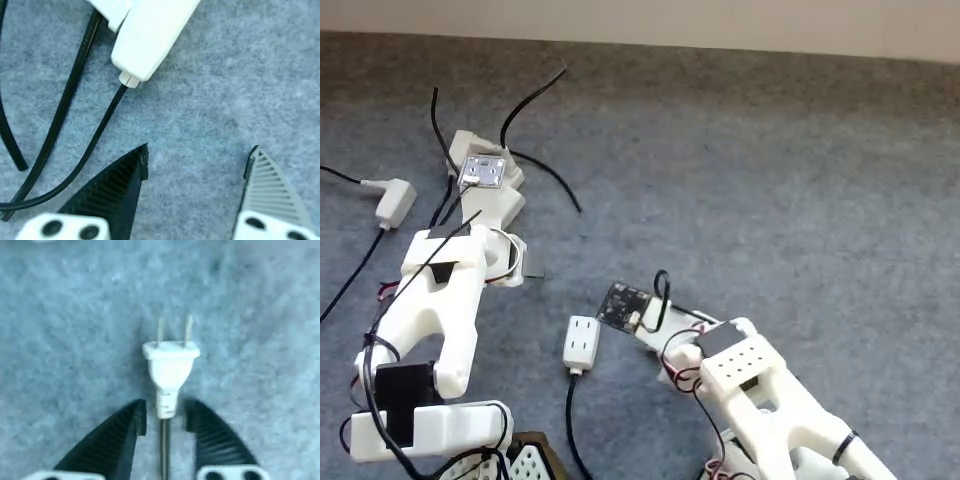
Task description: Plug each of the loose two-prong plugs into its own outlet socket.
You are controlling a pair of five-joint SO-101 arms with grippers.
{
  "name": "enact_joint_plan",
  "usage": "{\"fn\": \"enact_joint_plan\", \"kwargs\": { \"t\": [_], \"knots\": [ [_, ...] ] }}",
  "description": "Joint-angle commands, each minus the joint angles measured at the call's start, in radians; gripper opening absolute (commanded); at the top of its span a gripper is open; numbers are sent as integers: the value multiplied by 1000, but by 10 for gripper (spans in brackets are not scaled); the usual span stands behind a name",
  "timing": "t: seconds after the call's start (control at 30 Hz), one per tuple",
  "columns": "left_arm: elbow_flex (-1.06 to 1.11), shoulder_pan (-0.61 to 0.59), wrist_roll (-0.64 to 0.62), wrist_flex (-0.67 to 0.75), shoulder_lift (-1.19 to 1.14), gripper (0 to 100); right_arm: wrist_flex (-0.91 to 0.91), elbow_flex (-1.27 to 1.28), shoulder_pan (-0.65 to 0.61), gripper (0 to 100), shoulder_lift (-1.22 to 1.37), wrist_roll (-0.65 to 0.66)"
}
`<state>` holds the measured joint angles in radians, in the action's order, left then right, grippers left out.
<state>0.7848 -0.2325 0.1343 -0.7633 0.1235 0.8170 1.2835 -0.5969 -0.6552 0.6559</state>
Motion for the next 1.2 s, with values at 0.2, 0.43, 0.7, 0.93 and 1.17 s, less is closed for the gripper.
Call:
{"fn": "enact_joint_plan", "kwargs": {
  "t": [0.2,0.43,0.7,0.93,1.17],
  "knots": [
    [-2,4,8,15,33,319,-42,4,90,197,18,0],
    [-1,4,8,11,33,319,38,-5,51,239,18,-8],
    [51,71,121,15,31,319,156,-111,5,239,18,-86],
    [44,19,63,15,44,322,197,-232,7,241,48,-135],
    [28,13,37,15,36,322,153,-348,12,242,374,-83]
  ]
}}
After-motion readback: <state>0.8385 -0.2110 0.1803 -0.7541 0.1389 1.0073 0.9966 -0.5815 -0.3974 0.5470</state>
